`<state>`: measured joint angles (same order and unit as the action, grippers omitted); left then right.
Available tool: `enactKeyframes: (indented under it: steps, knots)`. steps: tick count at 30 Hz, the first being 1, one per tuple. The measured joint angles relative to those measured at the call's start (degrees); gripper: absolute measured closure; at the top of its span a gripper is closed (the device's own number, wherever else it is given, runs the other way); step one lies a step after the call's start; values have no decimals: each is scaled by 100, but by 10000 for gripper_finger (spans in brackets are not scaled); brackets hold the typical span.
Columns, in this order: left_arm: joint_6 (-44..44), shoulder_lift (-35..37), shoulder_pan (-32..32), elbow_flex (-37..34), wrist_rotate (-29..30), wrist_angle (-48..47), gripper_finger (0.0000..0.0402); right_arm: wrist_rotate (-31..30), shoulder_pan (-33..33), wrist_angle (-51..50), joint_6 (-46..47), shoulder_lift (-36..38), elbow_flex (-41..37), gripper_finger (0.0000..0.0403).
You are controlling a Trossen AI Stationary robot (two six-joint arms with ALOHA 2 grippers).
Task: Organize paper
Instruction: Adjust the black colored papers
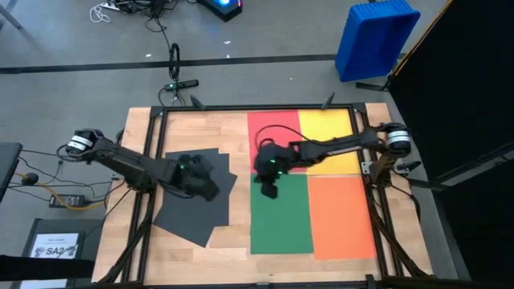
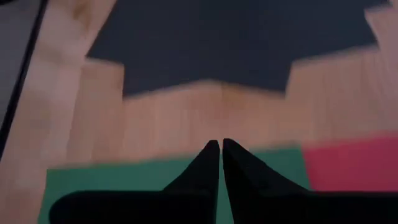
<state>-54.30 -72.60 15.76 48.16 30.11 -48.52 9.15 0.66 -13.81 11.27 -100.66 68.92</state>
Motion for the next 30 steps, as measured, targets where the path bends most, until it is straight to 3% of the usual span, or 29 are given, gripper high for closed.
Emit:
enactKeyframes:
  steps: [4, 8, 11, 22, 27, 30]
  knots:
    - [479, -4, -861, -6, -40, -510, 401, 397, 57, -219, -379, -935, 983, 403]
    - [1312, -9, -1910, -226, -985, -431, 401, 437, -8, -793, -684, -1648, 1855, 403]
    - [1606, -24, -2310, -468, -1515, -412, 402, 414, -30, -1052, -786, -1863, 2123, 403]
    - [1264, -13, -2364, -1319, -3110, -188, 402, 382, -50, -1108, -789, -1882, 2132, 402]
    - [832, -18, -2351, -1712, -3736, 720, 402, 302, -91, -1117, -785, -1879, 2132, 402]
    - [556, -62, -2351, -1890, -3963, 1568, 402, -90, -97, -1195, -785, -1879, 2132, 402]
